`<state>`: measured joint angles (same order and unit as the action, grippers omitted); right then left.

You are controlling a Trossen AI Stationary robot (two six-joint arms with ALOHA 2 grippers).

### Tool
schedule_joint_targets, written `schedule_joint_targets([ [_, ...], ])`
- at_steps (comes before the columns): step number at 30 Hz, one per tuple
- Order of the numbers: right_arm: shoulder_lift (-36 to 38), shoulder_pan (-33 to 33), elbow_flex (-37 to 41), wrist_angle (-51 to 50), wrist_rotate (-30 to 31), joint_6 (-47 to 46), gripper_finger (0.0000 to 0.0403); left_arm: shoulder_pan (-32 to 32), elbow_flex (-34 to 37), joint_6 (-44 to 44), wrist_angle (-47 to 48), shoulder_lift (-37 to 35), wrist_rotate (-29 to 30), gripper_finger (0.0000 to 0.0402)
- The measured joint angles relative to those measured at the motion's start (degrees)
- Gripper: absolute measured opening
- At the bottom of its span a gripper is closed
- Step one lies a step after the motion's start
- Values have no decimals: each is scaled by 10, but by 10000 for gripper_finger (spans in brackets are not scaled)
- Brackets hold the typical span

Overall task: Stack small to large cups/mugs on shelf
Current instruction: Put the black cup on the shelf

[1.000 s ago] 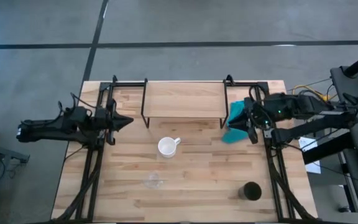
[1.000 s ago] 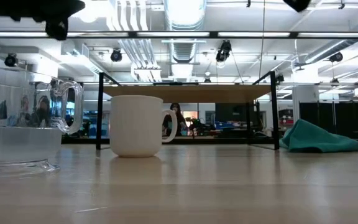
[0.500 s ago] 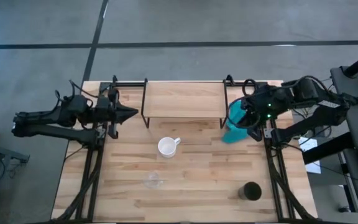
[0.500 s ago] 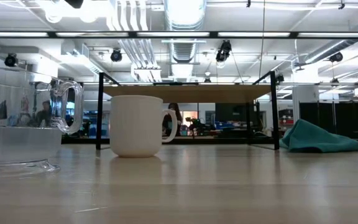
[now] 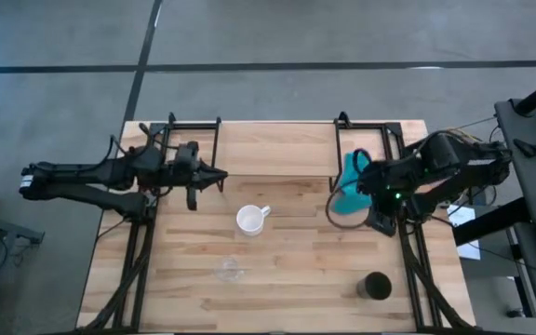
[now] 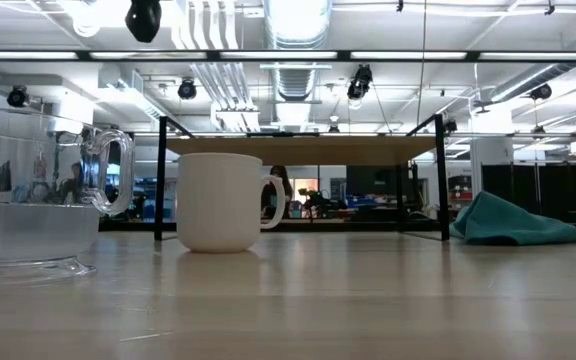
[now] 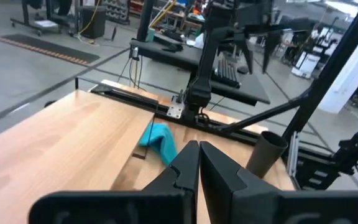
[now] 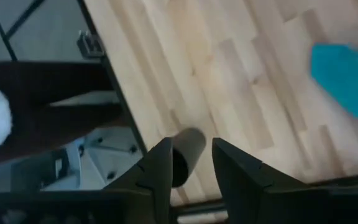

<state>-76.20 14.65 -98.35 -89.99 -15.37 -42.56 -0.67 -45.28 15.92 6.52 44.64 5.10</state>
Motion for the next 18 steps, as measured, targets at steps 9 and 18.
schedule_joint_targets([
  [9,-41,91,44,0,-8,-83,141,0,-20,-78,-1,-14,1,0],
  [18,-79,170,101,0,-11,-115,141,0,-31,-137,-1,-37,2,0],
])
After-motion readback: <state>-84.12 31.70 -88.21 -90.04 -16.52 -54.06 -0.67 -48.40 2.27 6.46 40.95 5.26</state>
